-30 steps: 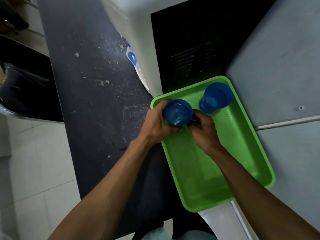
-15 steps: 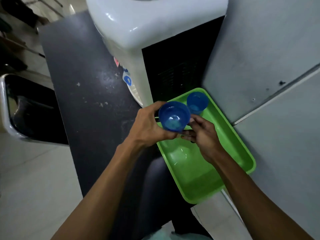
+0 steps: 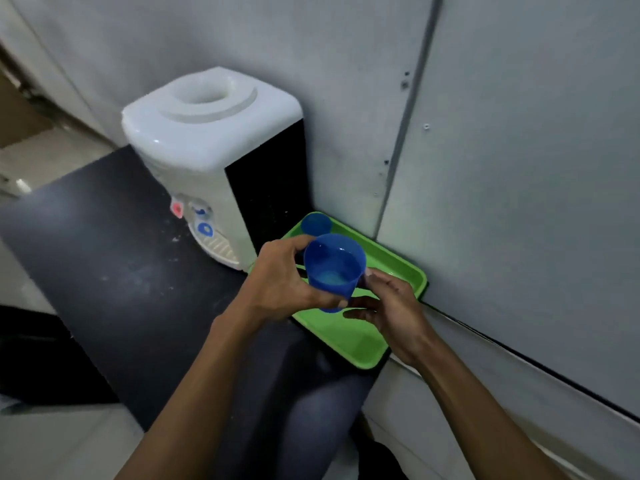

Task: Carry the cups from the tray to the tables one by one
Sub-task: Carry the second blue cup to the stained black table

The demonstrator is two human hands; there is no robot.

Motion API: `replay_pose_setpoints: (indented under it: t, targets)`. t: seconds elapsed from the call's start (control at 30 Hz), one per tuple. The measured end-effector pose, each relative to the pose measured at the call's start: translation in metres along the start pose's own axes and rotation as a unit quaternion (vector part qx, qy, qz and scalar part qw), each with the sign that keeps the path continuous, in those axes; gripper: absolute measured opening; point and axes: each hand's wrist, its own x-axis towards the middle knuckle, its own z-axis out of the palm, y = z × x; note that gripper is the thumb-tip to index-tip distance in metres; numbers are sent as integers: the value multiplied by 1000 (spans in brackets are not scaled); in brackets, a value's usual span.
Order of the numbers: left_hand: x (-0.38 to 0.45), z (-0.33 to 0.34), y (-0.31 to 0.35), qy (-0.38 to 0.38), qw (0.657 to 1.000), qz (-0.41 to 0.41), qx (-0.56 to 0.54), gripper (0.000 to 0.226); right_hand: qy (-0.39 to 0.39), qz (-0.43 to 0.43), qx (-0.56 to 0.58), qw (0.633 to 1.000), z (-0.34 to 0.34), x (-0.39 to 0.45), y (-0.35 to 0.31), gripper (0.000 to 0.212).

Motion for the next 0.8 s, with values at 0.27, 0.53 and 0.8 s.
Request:
replay_pose_setpoints:
  t: [0.27, 0.53, 0.8]
  targets:
    - [-29, 55, 60, -113, 989, 96, -7, 60, 142, -60, 26, 988, -40, -114, -3, 30]
    - [-53, 129, 133, -239, 952, 188, -25, 69, 298, -95, 7, 950, -90, -219, -9, 30]
    - [-109, 210, 211, -335, 895, 296, -7, 74, 417, -130, 41, 899, -137, -338, 5, 29]
